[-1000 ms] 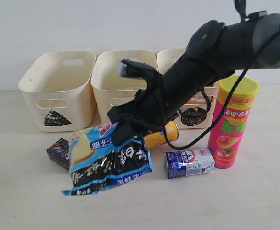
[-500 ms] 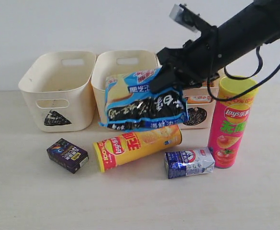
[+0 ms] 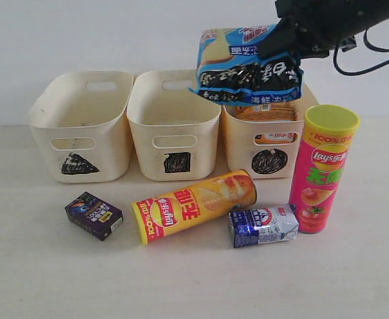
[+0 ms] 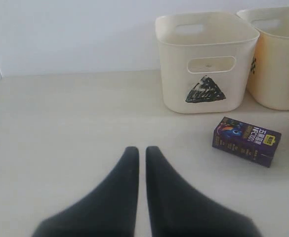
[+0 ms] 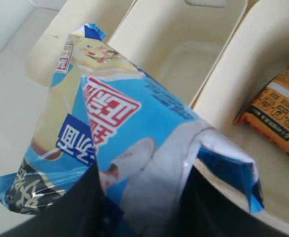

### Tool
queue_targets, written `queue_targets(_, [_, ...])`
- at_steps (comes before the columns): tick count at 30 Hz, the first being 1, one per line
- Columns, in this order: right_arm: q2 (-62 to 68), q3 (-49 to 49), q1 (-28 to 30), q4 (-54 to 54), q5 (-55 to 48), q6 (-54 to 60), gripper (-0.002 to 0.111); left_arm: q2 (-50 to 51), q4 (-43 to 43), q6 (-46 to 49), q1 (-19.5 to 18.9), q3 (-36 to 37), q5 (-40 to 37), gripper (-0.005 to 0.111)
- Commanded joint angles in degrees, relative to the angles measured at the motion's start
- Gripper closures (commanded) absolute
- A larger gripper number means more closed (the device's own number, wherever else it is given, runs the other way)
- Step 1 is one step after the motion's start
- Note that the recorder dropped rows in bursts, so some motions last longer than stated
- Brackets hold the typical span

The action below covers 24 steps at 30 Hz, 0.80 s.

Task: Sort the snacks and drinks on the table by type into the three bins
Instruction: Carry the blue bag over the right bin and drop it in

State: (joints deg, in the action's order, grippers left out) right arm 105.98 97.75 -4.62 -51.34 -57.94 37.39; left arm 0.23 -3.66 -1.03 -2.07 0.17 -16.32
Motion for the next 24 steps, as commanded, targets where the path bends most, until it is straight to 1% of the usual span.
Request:
queue_targets(1, [2.87, 3.99, 1.77, -1.01, 1.14, 0.37, 0.108, -0.23, 0.04, -0.54, -0.06, -0.17, 0.2, 0.102])
queue_targets(10, [12.37, 14.15, 1.77, 0.58, 11.78, 0.37, 0.108, -0.23, 0.04, -0.54, -0.06, -0.17, 0.32, 0.102])
queue_targets(16, [16.53, 14.88, 1.77, 3.4, 22.03, 0.37, 0.108, -0.23, 0.04, -0.54, -0.06, -0.17, 0.2, 0.102])
queue_targets(22, [19.22, 14.88, 1.77, 4.56, 25.67, 0.63, 0.108, -0.23, 0.04, -0.54, -0.06, -0.17, 0.2, 0.102])
queue_targets(24, [20.08, 14.88, 1.77, 4.8, 25.67, 0.63, 0.097, -0.23, 0.04, -0.54, -0.06, -0.17, 0.2, 0.102])
